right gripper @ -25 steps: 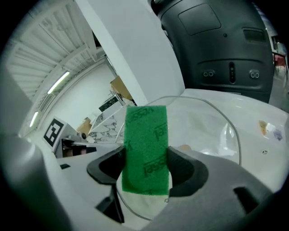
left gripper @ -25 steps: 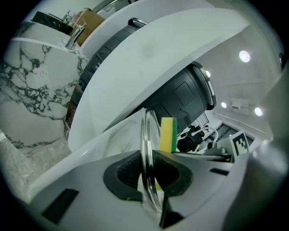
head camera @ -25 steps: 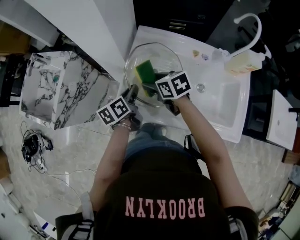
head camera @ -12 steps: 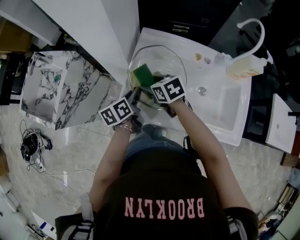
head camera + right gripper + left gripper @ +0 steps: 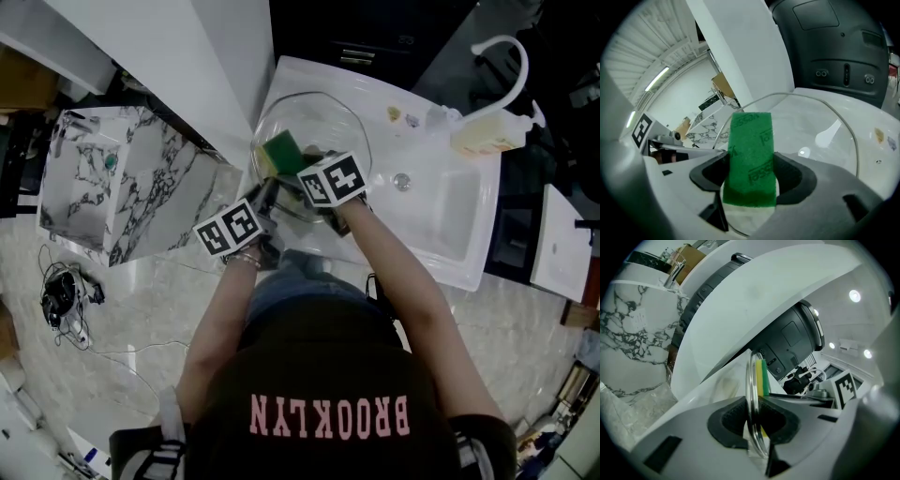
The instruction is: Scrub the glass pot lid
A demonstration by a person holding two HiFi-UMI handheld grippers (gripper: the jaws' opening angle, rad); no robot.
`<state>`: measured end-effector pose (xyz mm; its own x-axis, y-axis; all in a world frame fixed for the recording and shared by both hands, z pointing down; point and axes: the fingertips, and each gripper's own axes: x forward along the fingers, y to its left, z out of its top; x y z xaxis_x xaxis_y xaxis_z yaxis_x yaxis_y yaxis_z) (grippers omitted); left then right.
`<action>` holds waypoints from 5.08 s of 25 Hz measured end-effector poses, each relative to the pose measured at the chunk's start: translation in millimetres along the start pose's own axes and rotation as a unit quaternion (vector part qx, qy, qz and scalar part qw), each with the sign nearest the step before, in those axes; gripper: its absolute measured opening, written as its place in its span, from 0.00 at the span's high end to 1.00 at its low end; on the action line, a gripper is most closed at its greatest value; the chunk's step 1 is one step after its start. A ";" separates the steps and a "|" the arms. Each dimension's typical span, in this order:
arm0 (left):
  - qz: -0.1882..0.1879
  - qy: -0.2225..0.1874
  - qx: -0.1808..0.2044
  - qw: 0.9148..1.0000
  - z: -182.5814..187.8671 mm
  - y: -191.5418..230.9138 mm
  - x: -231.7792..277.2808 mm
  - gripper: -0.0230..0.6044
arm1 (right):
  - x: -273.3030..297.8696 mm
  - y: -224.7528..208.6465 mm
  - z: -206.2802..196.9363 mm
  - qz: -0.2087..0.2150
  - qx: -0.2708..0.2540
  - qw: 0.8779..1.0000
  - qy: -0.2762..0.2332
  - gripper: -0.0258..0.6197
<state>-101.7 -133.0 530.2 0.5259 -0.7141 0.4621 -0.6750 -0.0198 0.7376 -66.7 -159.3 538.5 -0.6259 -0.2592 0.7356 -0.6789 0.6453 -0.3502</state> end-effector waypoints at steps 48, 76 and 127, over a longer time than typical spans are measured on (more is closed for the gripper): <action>0.000 0.036 0.000 0.999 -1.5 0.3 1.4 0.89 | -53.9 -143.6 -18.9 -0.123 0.076 0.989 0.017 0.53; 0.007 0.063 -0.003 0.998 -12.7 5.3 -22.2 0.89 | 1.5 18.3 15.4 0.017 -0.299 0.950 0.087 0.53; 0.014 0.033 -0.001 0.999 -7.4 3.7 -23.6 0.89 | -15.3 -103.0 23.3 0.001 0.230 0.973 -0.016 0.53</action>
<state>-112.8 -111.0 525.7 0.5397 -0.6673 0.5132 -0.6888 0.0004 0.7250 3.9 -238.6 549.9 -0.6340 -0.2855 0.7187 -0.7731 0.2576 -0.5797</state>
